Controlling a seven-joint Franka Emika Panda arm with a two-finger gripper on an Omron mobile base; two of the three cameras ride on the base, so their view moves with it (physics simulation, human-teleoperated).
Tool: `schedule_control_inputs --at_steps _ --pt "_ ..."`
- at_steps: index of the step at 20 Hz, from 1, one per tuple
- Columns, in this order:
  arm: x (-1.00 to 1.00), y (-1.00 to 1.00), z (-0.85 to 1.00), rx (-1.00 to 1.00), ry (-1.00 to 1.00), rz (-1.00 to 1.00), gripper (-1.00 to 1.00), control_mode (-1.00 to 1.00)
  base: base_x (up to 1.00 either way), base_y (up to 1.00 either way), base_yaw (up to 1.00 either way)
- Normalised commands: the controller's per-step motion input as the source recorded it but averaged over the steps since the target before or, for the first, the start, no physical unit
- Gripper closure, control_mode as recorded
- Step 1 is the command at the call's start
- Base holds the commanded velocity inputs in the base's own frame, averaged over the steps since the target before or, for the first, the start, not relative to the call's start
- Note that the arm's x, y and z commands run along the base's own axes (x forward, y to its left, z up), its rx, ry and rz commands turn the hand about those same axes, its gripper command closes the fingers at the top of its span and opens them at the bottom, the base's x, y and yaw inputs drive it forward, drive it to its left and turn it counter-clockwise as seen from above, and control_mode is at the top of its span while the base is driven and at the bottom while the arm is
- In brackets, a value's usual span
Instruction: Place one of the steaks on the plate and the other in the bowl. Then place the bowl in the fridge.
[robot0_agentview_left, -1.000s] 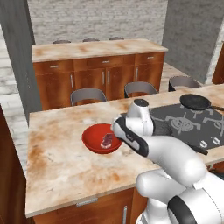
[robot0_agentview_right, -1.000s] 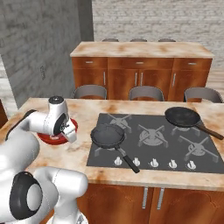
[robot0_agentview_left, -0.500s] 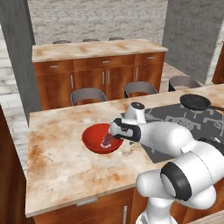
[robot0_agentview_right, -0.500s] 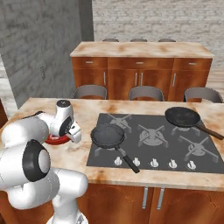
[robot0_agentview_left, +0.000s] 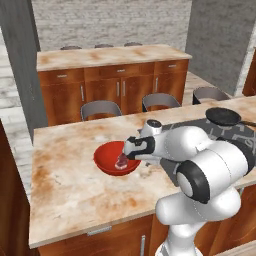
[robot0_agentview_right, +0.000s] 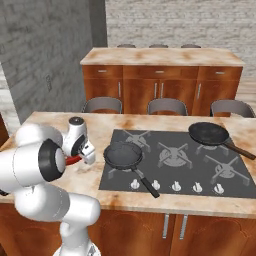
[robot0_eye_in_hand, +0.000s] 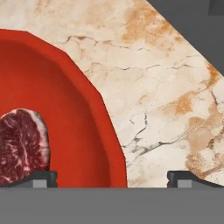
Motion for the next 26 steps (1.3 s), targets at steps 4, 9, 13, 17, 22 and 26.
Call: schedule_control_inputs --at_steps 4,9,13,17,22,26 --pt "0.03 0.03 -0.18 0.00 0.00 0.00 -1.00 -1.00 0.00 0.00 0.00" --pt "0.00 0.01 -0.02 0.00 0.00 0.01 1.00 -1.00 0.00 0.00 0.00" --pt "0.00 0.05 -0.09 0.02 -0.05 0.00 1.00 -1.00 0.00 0.00 0.00" --pt "-0.05 0.39 0.21 0.14 -0.16 -0.10 1.00 -1.00 0.00 0.00 0.00" --pt "-0.28 0.10 0.79 0.19 -0.08 -0.14 1.00 -1.00 0.00 0.00 0.00" --pt "-0.33 -0.35 1.00 0.06 0.00 -0.05 1.00 -1.00 0.00 0.00 0.00"
